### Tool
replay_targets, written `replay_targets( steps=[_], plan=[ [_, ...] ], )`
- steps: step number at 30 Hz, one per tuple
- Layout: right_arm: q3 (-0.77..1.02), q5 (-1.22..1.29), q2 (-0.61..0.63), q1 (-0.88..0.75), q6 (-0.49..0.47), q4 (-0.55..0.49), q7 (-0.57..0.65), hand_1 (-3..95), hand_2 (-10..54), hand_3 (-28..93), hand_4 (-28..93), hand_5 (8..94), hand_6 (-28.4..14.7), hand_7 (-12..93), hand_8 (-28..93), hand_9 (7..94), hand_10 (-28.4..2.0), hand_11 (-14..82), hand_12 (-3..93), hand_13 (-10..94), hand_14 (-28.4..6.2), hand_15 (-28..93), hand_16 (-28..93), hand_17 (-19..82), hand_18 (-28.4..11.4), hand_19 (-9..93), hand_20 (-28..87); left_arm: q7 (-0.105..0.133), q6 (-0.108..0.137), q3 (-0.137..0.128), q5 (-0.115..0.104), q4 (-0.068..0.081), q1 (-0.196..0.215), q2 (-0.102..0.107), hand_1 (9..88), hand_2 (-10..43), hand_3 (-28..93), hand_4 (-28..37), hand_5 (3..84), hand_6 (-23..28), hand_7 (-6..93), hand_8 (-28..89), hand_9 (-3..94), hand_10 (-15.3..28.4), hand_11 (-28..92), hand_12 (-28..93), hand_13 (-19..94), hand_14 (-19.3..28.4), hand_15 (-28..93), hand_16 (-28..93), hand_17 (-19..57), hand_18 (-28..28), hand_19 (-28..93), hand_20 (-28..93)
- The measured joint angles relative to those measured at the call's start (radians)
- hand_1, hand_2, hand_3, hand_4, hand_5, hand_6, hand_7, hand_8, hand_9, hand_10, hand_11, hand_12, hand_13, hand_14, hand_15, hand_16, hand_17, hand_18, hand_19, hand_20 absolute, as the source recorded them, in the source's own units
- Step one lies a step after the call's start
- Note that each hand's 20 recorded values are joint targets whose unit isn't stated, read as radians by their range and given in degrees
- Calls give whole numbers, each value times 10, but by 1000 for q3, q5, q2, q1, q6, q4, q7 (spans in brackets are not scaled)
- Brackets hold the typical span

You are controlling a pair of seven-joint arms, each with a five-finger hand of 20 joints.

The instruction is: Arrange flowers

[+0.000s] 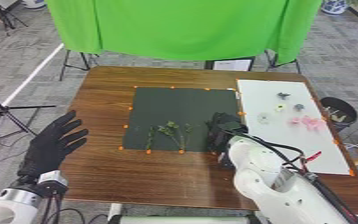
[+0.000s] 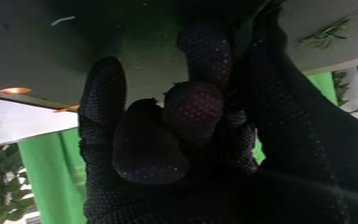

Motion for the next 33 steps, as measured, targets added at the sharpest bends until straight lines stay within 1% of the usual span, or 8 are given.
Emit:
replay_targets(
  steps=[4,7,9,12,25,33],
  plan=[
    [3,-2,-1,1,-4,2,0,325,-95,833,-275,766,3,415,152,804,-96,610,447,770,-81,843,350,301,-170,759,343,0,-1,0,0,0,0,0,239,-36,714,-283,263,37,202,-112,227,118,215,173,186,161,404,-13,-95,218,431,122],
    [6,-2,-1,1,-4,3,-1,296,-95,839,-281,764,4,416,99,801,-95,610,447,765,-82,843,349,300,-171,758,344,-1,-1,0,0,0,-1,0,239,-36,714,-283,263,37,202,-112,227,118,215,173,185,161,404,-13,-95,218,431,122],
    [7,-3,-1,1,-5,4,-1,277,-95,843,-280,766,5,435,-23,800,-96,610,446,764,-83,843,350,298,-172,756,345,-1,-1,0,0,0,-1,0,239,-36,715,-283,264,37,202,-112,227,119,217,173,186,161,404,-13,-95,218,430,122],
    [12,-5,0,2,-5,3,-2,260,-95,843,-281,766,3,443,-96,798,-98,609,448,762,-84,842,351,296,-173,755,346,-1,-2,0,0,0,-1,1,239,-36,714,-283,264,37,201,-112,227,118,218,173,186,161,403,-13,-96,218,431,122],
    [26,-16,21,2,-7,-3,-6,200,-95,822,-283,751,-5,430,-111,782,-107,604,446,746,-88,839,349,287,-179,749,349,-1,-4,0,0,0,0,1,238,-34,715,-283,264,37,202,-112,227,119,217,171,186,161,404,-13,-96,218,431,122],
    [39,-38,48,-2,-10,-30,31,156,-95,805,-279,743,-14,402,-104,772,-118,596,445,738,-96,834,349,280,-191,749,350,-1,-5,-1,0,0,1,1,237,-34,715,-283,264,38,202,-112,227,119,216,171,186,161,403,-13,-96,218,431,122]
  ],
)
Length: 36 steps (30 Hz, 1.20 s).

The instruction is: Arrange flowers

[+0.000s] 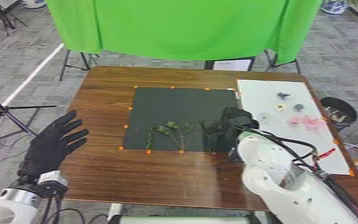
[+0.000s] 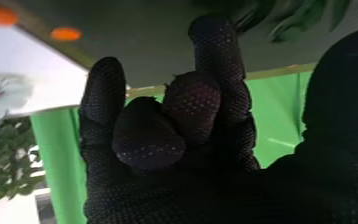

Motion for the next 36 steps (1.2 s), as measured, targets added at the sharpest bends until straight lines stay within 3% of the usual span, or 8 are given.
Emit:
replay_targets(
  steps=[5,11,15,21,27,36],
  plan=[
    [23,-1,17,4,1,-11,11,152,-92,808,-271,662,-22,388,-107,695,-131,557,409,697,-105,833,343,267,-195,743,347,1,0,0,0,0,3,0,237,-34,715,-283,264,38,200,-112,227,119,218,172,185,161,403,-13,-95,218,430,122],
    [39,-11,61,30,73,4,0,212,-95,847,-281,482,-42,417,-147,495,-141,535,337,576,-117,843,294,216,-202,708,350,1,1,-3,1,-2,9,-1,238,-34,716,-283,265,38,200,-111,228,120,217,171,186,161,403,-13,-95,217,431,122],
    [62,-6,95,51,71,22,0,237,-95,874,-282,411,-47,414,-165,432,-143,430,274,509,-118,817,262,190,-205,690,346,0,1,-4,1,-2,10,-4,239,-34,716,-283,265,38,200,-111,227,119,216,171,186,161,403,-14,-95,218,431,122],
    [65,-8,130,90,27,64,-8,290,-95,906,-281,351,-45,413,-173,396,-118,300,225,427,-114,756,197,155,-199,663,346,0,2,-4,1,-2,10,-6,239,-33,715,-283,265,38,199,-111,227,120,217,172,186,161,404,-14,-95,217,430,121],
    [81,5,133,111,-122,104,-9,296,-95,911,-282,350,-42,401,-173,415,-129,231,200,426,-114,757,184,152,-199,658,348,-2,2,-4,1,-2,9,-8,240,-33,716,-283,265,38,201,-111,228,120,216,171,185,161,405,-14,-95,217,430,122],
    [71,10,142,122,-132,160,36,281,-95,899,-283,378,-56,410,-165,455,-139,262,212,468,-107,761,193,162,-198,670,353,-3,2,-4,0,-3,10,-9,241,-33,717,-283,265,38,202,-112,228,119,218,171,185,162,405,-15,-95,217,430,122]
  ],
)
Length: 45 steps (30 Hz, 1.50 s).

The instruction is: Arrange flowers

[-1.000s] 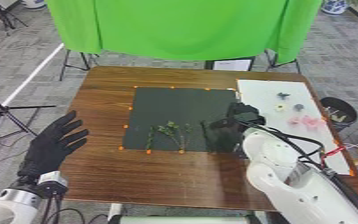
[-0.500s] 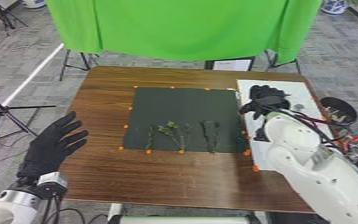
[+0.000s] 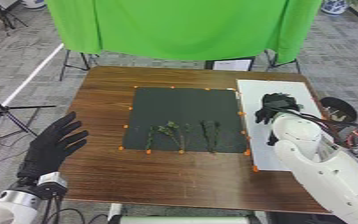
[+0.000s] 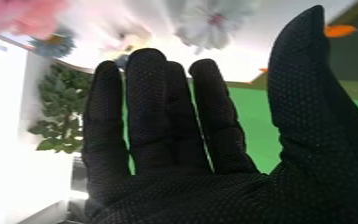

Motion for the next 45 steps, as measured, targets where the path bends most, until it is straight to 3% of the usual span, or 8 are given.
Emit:
replay_targets(
  steps=[7,9,13,16,24,32,37,45],
  plan=[
    [-4,28,1,6,21,36,24,305,-95,884,-282,487,-23,433,-172,590,-112,352,230,585,-81,752,237,200,-191,686,355,-1,0,0,0,0,0,0,242,-32,715,-283,265,38,202,-112,228,120,218,171,186,162,405,-15,-95,217,431,122],
    [-5,36,1,6,41,46,24,368,-86,837,-282,531,-6,488,-13,675,-95,331,316,628,-73,746,262,221,-182,694,355,-1,0,0,0,0,0,0,242,-32,715,-283,265,38,203,-112,229,120,218,170,186,162,405,-15,-95,216,430,121],
    [-18,37,4,5,125,65,23,438,-44,815,-281,639,4,527,69,792,-81,330,417,700,-62,760,293,261,-170,718,359,-2,0,0,0,0,0,0,242,-32,715,-283,266,39,203,-113,228,120,219,171,185,162,406,-15,-95,216,431,121],
    [-21,27,5,-4,182,70,15,437,-43,835,-282,659,5,531,85,803,-73,360,434,716,-59,773,299,273,-168,730,362,-2,0,0,-1,0,0,1,242,-31,715,-283,266,39,203,-113,228,120,219,170,185,162,406,-15,-96,217,431,121],
    [-12,26,8,-27,184,47,-7,419,-72,874,-238,705,-3,503,86,833,-84,347,435,730,-66,775,301,282,-168,740,361,0,-1,-6,-1,0,1,7,242,-31,715,-283,265,38,203,-112,228,120,220,170,185,162,407,-15,-96,217,431,121],
    [-40,154,7,2,224,-49,-53,391,-91,891,-168,723,-8,514,90,847,-92,362,439,739,-72,783,307,286,-171,746,362,-3,-5,-40,-1,-3,10,38,241,-32,716,-283,265,38,203,-112,228,119,219,170,185,162,405,-15,-96,216,431,120],
    [-100,242,-13,79,242,-91,-91,383,-82,898,-185,718,-10,516,106,839,-96,375,439,738,-75,787,314,285,-172,749,363,-3,-9,-63,0,-14,24,58,240,-32,717,-283,265,38,202,-112,228,119,219,171,185,161,405,-14,-96,217,431,120],
    [-230,278,-132,235,156,-88,-162,379,-51,892,-178,709,-13,519,93,828,-100,394,418,734,-76,788,316,282,-173,750,359,-4,-8,-102,0,-21,48,76,239,-36,718,-283,267,39,201,-111,228,119,217,171,185,160,402,-13,-97,217,431,120]
  ],
)
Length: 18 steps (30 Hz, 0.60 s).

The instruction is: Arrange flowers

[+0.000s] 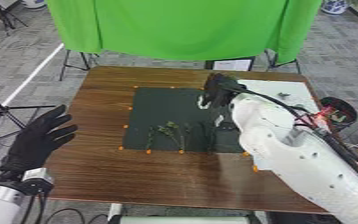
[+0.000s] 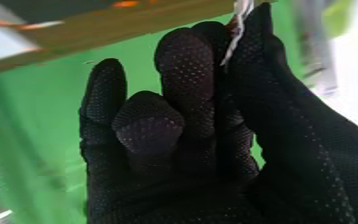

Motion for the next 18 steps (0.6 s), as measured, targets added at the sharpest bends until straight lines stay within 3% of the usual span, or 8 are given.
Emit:
replay_targets(
  steps=[9,18],
  plan=[
    [-120,-36,-200,76,-80,62,-72,398,-69,881,-176,717,-12,516,71,832,-103,384,424,733,-76,788,314,281,-173,749,357,5,9,-6,0,-1,-2,11,239,-36,717,-283,267,39,200,-112,228,119,215,172,184,160,402,-11,-97,217,431,120],
    [-201,-96,-351,60,-154,142,-97,412,-74,869,-187,723,-7,504,59,834,-100,375,426,730,-75,788,314,280,-174,749,355,17,22,14,-2,1,-20,24,240,-35,716,-283,268,40,199,-111,228,118,215,173,184,159,400,-11,-96,217,430,120]
  ],
)
